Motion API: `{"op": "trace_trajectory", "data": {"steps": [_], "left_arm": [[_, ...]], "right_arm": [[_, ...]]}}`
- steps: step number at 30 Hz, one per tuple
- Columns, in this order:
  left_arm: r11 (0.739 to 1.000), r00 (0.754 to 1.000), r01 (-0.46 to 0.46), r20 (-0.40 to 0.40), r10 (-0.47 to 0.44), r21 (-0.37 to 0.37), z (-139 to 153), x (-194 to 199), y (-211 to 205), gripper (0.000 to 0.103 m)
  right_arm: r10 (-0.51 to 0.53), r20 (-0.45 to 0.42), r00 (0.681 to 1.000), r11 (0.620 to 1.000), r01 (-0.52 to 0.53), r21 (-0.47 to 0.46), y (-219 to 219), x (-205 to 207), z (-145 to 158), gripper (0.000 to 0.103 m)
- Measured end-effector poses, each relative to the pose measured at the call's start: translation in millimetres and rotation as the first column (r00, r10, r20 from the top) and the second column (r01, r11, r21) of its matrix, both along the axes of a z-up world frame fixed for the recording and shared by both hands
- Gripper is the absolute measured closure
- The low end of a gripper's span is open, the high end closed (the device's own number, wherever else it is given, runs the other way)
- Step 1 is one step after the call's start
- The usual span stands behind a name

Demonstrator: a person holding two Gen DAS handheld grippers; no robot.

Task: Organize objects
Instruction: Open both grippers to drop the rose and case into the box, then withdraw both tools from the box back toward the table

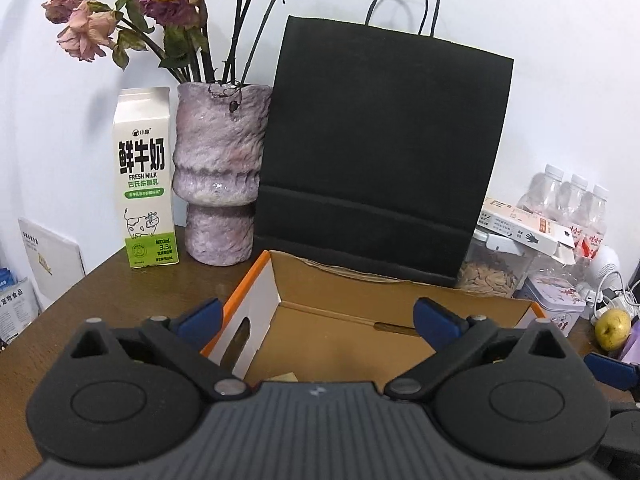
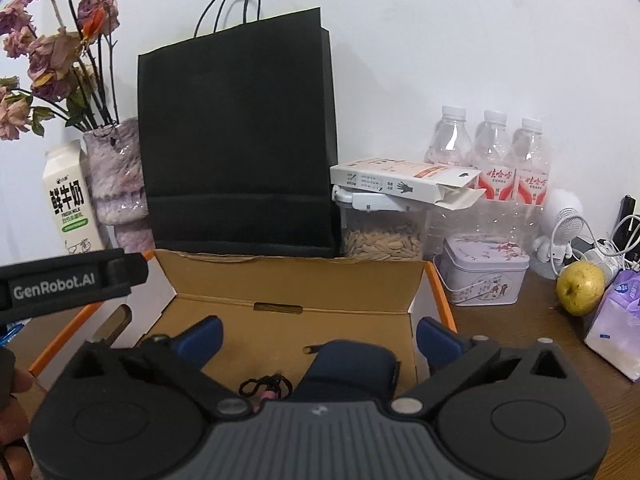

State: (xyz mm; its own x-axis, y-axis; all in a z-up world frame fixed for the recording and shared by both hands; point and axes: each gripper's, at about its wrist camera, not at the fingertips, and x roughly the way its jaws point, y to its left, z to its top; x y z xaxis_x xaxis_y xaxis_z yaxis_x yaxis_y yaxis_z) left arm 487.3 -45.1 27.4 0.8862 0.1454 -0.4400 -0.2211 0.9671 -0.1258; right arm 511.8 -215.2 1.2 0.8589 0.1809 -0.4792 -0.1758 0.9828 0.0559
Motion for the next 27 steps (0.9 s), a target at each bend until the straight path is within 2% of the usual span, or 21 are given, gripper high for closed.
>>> {"op": "trace_trajectory", "data": {"steps": [18, 27], "left_arm": [[0.999, 0.999, 0.013, 0.042, -0.011, -0.042, 18.3, -23.8, 2.5, 0.000], [0.999, 0.997, 0.032, 0.067, -0.029, -0.035, 25.0, -45.8, 3.9, 0.000]], "right_arm": [[0.034, 0.071, 0.997, 0.999, -0.034, -0.009, 4.5, -31.1, 22.5, 0.000], [0.015, 0.095, 0.995, 1.000, -0.016, 0.013, -4.5, -51.4, 30.6, 0.000]]}}
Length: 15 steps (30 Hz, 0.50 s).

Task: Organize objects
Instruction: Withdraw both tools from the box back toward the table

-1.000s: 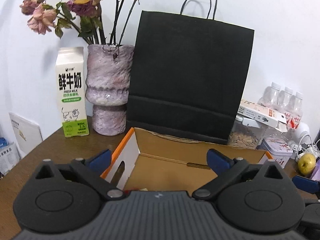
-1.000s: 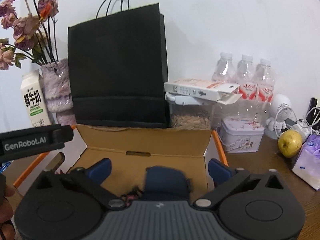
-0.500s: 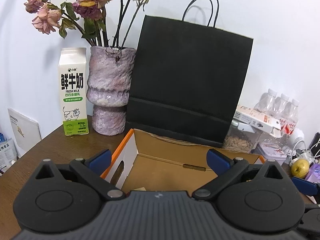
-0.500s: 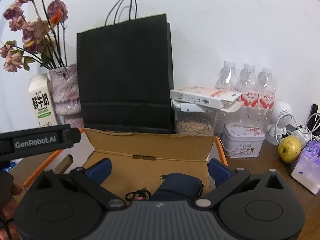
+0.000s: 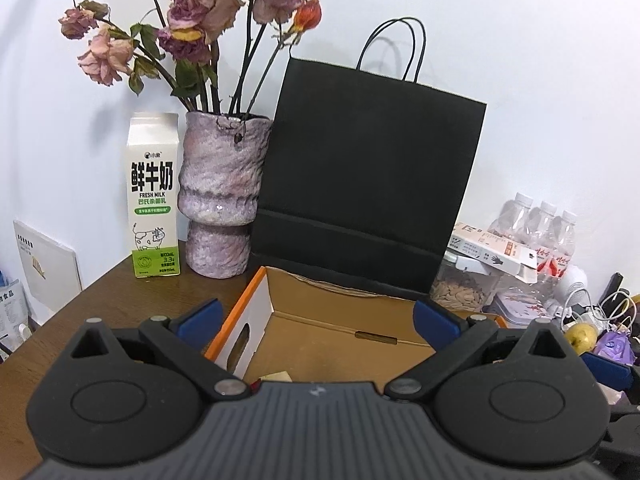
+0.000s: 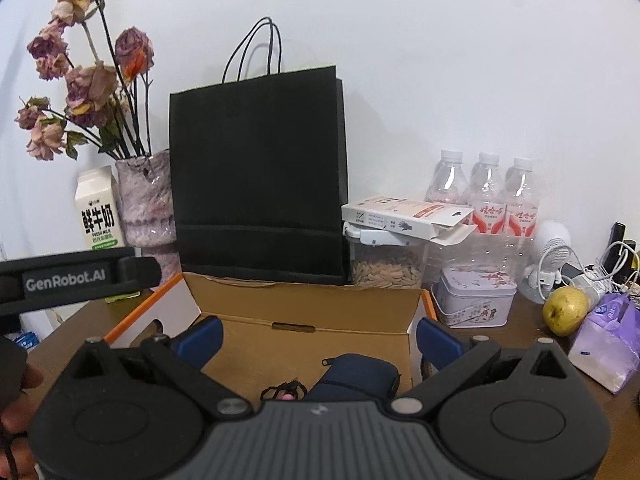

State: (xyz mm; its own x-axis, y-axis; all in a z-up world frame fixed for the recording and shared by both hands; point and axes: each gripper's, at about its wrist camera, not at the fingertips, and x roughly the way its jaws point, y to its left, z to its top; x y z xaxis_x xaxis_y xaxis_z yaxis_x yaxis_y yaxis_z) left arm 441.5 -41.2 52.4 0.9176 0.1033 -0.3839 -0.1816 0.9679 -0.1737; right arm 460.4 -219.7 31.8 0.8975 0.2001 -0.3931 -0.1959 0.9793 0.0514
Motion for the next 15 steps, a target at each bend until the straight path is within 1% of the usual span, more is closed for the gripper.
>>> {"op": "trace_trajectory", "data": {"steps": [7, 15], "left_arm": [[1.000, 1.000, 0.002, 0.010, -0.002, 0.003, 3.2, -21.0, 7.5, 0.000], [0.999, 0.999, 0.034, 0.033, -0.034, 0.017, 7.3, -61.8, 12.1, 0.000]], "right_arm": [[-0.001, 0.023, 1.000, 1.000, 0.001, 0.002, -2.7, -25.2, 6.5, 0.000], [0.020, 0.032, 0.999, 1.000, -0.020, -0.016, -1.3, -61.9, 8.7, 0.000]]}}
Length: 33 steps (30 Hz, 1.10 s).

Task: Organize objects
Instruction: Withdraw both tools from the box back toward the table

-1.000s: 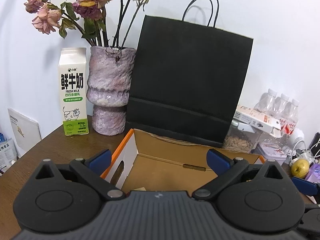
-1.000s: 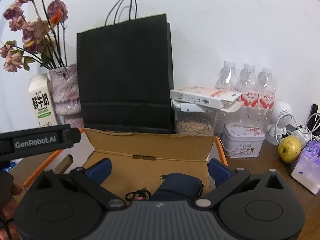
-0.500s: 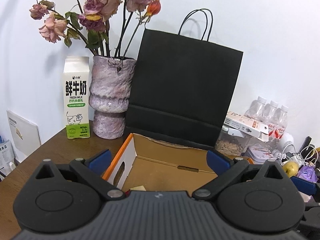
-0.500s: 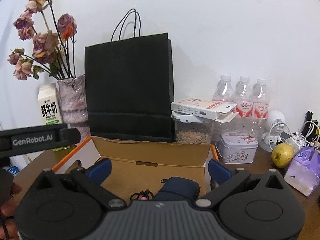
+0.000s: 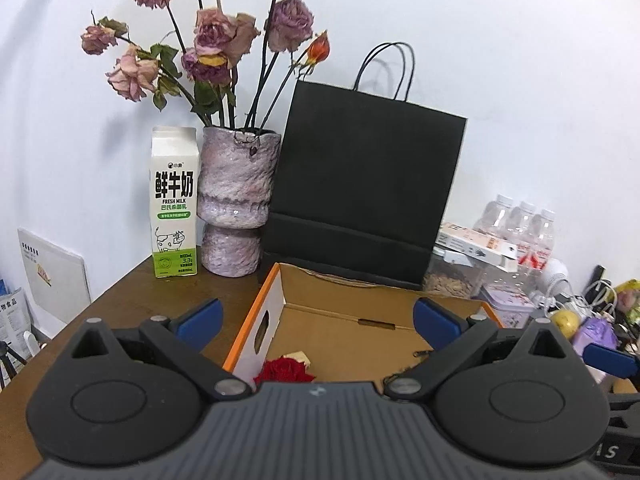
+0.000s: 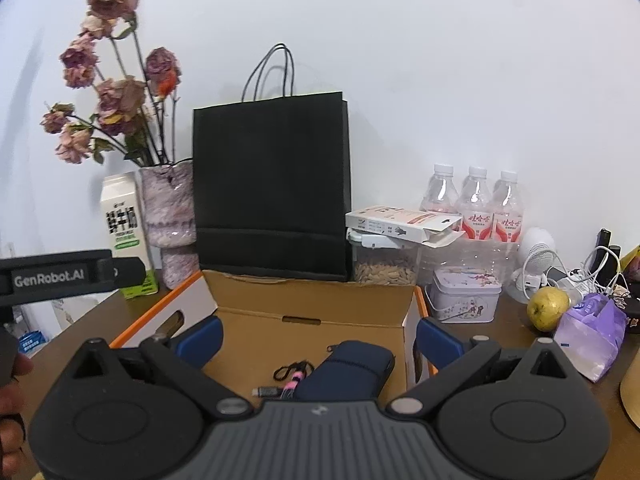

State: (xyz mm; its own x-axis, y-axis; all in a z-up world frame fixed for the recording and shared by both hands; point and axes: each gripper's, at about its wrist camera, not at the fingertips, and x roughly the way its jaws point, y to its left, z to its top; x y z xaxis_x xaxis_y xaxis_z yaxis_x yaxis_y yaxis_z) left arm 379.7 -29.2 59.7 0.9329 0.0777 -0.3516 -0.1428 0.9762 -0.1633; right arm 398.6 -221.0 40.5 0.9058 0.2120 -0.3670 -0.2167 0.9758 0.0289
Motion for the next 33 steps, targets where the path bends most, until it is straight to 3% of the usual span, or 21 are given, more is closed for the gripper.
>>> {"op": "trace_trajectory", "data": {"steps": [21, 33], "left_arm": [[0.982, 0.983, 0.149, 0.094, -0.160, 0.116, -10.6, -110.5, -9.0, 0.000], [0.972, 0.976, 0.200, 0.058, -0.208, 0.121, -40.4, -141.1, 5.9, 0.000]], "right_arm": [[0.024, 0.065, 0.998, 1.000, -0.024, -0.001, -2.0, -114.6, -21.2, 0.000], [-0.022, 0.063, 0.998, 1.000, 0.022, -0.005, -13.2, -158.1, -59.6, 0.000]]}}
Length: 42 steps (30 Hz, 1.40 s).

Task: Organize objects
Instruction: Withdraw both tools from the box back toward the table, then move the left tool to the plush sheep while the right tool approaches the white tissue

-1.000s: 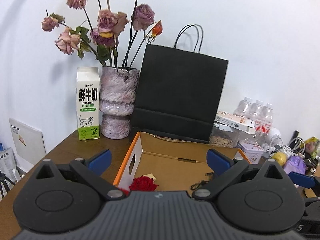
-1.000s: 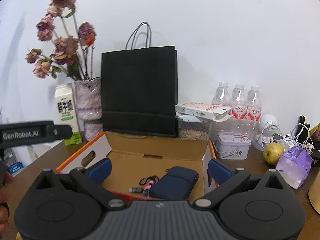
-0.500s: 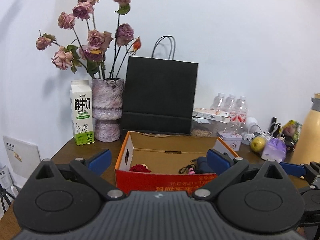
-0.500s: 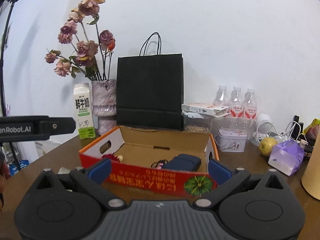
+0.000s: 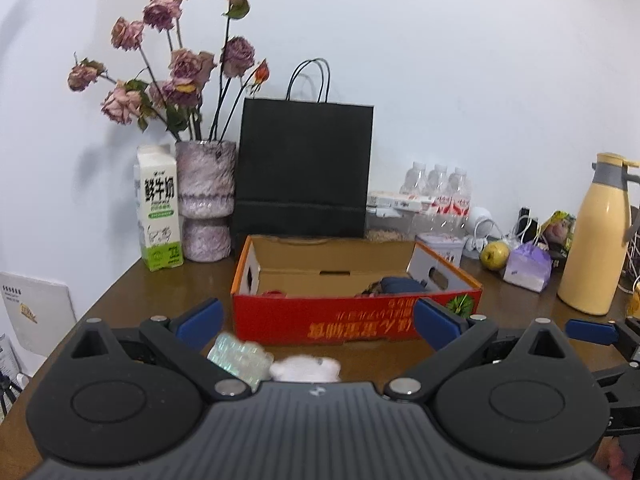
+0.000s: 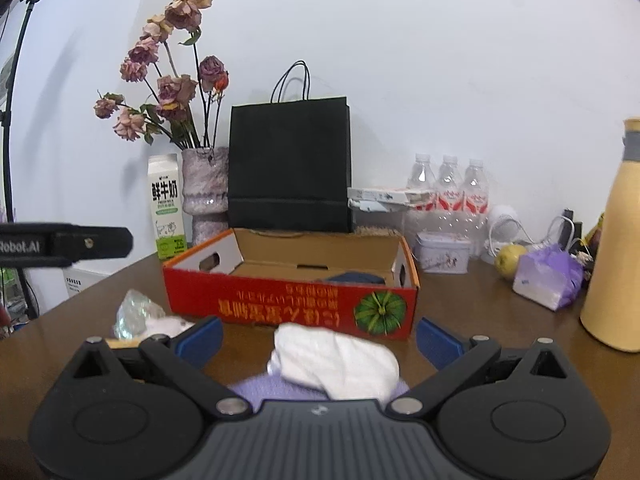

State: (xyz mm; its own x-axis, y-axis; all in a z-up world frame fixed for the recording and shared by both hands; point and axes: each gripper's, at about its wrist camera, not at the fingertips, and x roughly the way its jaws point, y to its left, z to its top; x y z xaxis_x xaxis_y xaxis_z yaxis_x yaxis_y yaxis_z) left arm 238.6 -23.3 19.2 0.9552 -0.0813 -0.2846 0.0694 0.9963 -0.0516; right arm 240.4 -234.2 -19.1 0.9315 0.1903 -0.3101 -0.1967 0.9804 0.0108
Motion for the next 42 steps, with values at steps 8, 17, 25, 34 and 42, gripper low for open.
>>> {"op": "trace_trajectory", "data": {"steps": [8, 17, 25, 34, 42], "left_arm": [[1.000, 0.998, -0.024, -0.063, 0.024, 0.008, -26.4, -11.2, 19.5, 0.000], [0.998, 0.993, -0.047, -0.109, 0.044, -0.030, -37.1, -14.1, 41.1, 0.000], [0.999, 0.995, -0.033, -0.093, 0.030, -0.029, -35.3, -18.7, 38.7, 0.000], [0.998, 0.995, -0.034, -0.093, 0.030, -0.046, -35.3, -17.3, 41.4, 0.000], [0.996, 0.991, -0.059, -0.120, 0.051, -0.061, -38.5, -12.0, 47.9, 0.000]], "right_arm": [[-0.011, -0.027, 1.000, 1.000, 0.010, -0.023, 0.6, -18.8, -19.2, 0.000], [-0.031, -0.091, 0.995, 0.999, 0.028, -0.028, -0.3, -19.5, -32.1, 0.000], [-0.022, -0.166, 0.986, 0.999, 0.028, 0.034, 0.5, 4.3, -37.1, 0.000], [0.029, -0.315, 0.949, 0.989, 0.018, 0.147, -10.4, 28.3, -51.3, 0.044], [0.073, -0.296, 0.952, 0.994, -0.045, 0.097, -19.7, -2.1, -50.0, 0.094]]}}
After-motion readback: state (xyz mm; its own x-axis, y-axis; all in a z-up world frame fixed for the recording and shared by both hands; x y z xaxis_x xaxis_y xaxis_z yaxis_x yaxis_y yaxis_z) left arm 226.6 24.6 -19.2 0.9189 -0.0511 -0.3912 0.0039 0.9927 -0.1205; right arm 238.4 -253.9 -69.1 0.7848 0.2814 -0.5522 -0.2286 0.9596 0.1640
